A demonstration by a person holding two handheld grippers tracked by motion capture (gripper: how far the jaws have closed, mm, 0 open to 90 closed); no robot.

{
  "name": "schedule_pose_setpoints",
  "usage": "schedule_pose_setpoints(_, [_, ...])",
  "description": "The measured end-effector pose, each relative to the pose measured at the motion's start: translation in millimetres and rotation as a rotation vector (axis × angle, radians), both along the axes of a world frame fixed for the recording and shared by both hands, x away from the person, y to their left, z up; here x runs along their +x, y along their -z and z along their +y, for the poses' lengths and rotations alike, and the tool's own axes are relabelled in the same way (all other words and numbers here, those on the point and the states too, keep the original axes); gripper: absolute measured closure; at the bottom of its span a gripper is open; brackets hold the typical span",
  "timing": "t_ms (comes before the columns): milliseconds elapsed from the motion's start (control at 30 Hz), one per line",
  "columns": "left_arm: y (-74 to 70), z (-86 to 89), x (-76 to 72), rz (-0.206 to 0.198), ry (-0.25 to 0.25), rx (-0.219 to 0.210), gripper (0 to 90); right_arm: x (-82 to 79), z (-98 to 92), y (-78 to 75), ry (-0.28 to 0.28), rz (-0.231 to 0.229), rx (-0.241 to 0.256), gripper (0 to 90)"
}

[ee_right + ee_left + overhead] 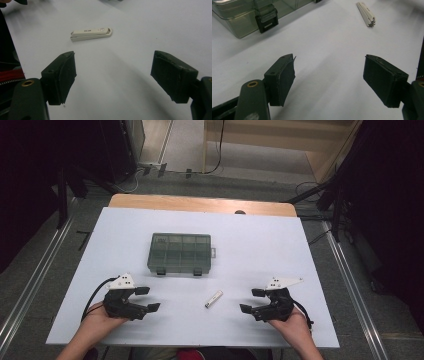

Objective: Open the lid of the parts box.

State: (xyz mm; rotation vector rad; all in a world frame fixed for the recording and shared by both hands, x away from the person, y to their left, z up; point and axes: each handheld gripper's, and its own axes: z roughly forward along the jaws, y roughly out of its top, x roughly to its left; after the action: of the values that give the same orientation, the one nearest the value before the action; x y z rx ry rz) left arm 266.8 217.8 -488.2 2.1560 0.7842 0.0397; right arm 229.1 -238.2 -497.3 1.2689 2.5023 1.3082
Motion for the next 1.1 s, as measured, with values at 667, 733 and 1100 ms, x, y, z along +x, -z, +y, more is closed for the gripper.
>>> schedule_pose_setpoints(667, [0.5,-0.2,0.3,0.016,0.009,0.0,24.9,0.1,-0.3,1.0,-0.005,0.01,-0.004,21.6])
schedule_pose_setpoints(733, [0.7,-0.2,0.4,0.017,0.007,-0.002,24.8,0.2,-0.4,1.1,-0.005,0.011,-0.005,21.6])
schedule_pose_setpoints(1100, [0.8,-0.3,1.2,0.025,0.003,-0.004,24.8,8.7,2.7,-4.7,0.001,-0.006,0.007,21.8])
